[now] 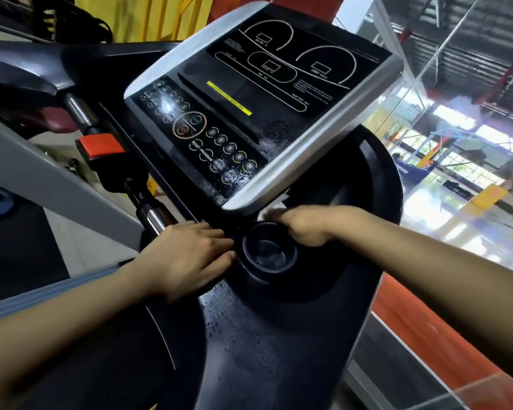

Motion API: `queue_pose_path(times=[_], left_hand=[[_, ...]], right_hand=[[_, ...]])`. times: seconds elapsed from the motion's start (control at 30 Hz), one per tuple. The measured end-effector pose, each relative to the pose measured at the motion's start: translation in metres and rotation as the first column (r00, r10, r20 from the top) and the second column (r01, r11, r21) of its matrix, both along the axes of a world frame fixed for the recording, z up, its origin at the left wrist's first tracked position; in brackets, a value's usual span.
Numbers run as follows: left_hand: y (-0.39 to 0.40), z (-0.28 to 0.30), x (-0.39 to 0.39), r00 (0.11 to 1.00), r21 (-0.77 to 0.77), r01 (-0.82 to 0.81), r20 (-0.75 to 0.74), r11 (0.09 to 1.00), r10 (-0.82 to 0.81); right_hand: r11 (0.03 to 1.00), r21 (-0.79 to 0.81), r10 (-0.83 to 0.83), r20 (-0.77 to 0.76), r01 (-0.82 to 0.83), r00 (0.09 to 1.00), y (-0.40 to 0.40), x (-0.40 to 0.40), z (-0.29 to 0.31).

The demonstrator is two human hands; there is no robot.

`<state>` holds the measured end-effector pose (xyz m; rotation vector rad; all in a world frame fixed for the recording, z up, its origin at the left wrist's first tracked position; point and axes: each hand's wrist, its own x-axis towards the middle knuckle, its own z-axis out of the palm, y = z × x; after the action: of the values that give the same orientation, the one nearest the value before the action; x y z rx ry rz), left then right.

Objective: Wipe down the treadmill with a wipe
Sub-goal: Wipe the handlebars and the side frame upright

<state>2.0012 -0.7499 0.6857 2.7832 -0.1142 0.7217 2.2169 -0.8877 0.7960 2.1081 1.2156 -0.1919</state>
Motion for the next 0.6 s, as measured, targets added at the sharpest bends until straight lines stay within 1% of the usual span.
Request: queue_pose_path(times=[0.03, 0.07, 0.1, 0.13, 0.2, 0.23, 0.27, 0.3, 0.33, 0.4, 0.43, 0.47, 0.5, 0.53, 0.6], left_hand=[[0.001, 0.0, 0.0, 1.0, 0.001, 0.008, -0.019, 1.0, -0.008], [0.002, 0.0, 0.0, 0.999, -0.003, 0.014, -0.034, 1.0, -0.015], [0.003, 0.0, 0.0, 0.999, -0.011, 0.019, -0.04, 1.0, -0.019], [0.002, 0.001, 0.001, 0.999, -0.016, 0.024, -0.036, 1.0, -0.025], [0.001, 0.002, 0.002, 1.0, -0.007, 0.016, -0.023, 1.0, -0.016], [0.001, 0.002, 0.002, 0.999, -0.003, 0.001, -0.032, 1.0, -0.001], [0.0, 0.003, 0.002, 0.999, 0.001, -0.016, -0.046, 1.0, 0.016], [-0.001, 0.004, 0.003, 0.998, 0.005, -0.028, -0.057, 1.0, 0.029], [-0.001, 0.006, 0.003, 0.998, 0.01, -0.033, -0.06, 0.999, 0.034], [-0.001, 0.009, 0.003, 0.996, 0.02, -0.045, -0.081, 0.999, 0.047], [-0.002, 0.01, 0.003, 0.993, 0.024, -0.053, -0.105, 0.998, 0.056], [-0.002, 0.011, 0.003, 0.99, 0.023, -0.06, -0.127, 0.998, 0.063], [-0.003, 0.013, 0.004, 0.987, 0.014, -0.07, -0.143, 0.997, 0.072], [-0.002, 0.014, 0.005, 0.984, 0.002, -0.084, -0.155, 0.996, 0.083], [-0.002, 0.016, 0.007, 0.977, -0.018, -0.117, -0.184, 0.993, 0.112]], right_hand=[[1.0, -0.014, 0.022, -0.027, -0.023, 0.999, 0.0, 0.0, -0.002], [0.997, -0.045, 0.061, 0.011, -0.061, 0.998, -0.001, 0.003, 0.001], [0.994, -0.072, 0.087, 0.102, -0.08, 0.991, -0.004, 0.007, 0.009], [0.993, -0.089, 0.095, 0.229, -0.076, 0.969, -0.009, 0.014, 0.021], [0.998, -0.049, 0.066, 0.471, -0.049, 0.88, -0.023, 0.027, 0.049], [0.999, -0.03, 0.053, 0.549, -0.044, 0.834, -0.029, 0.03, 0.06], [1.0, -0.01, 0.028, 0.575, -0.027, 0.818, -0.032, 0.034, 0.064], [1.0, -0.005, 0.003, 0.562, -0.001, 0.827, -0.03, 0.032, 0.062], [0.999, -0.031, -0.019, 0.499, 0.04, 0.867, -0.025, 0.025, 0.053], [0.986, -0.155, -0.016, 0.267, 0.06, 0.964, -0.013, 0.0, 0.022], [0.975, -0.211, -0.026, 0.18, 0.065, 0.983, -0.012, -0.011, 0.009], [0.969, -0.236, -0.027, 0.172, 0.068, 0.985, -0.015, -0.016, 0.009], [0.971, -0.234, -0.001, 0.225, 0.056, 0.974, -0.018, -0.014, 0.019], [0.972, -0.228, 0.019, 0.316, 0.057, 0.949, -0.02, -0.009, 0.032], [0.974, -0.191, -0.019, 0.479, 0.125, 0.878, -0.028, 0.005, 0.058]])
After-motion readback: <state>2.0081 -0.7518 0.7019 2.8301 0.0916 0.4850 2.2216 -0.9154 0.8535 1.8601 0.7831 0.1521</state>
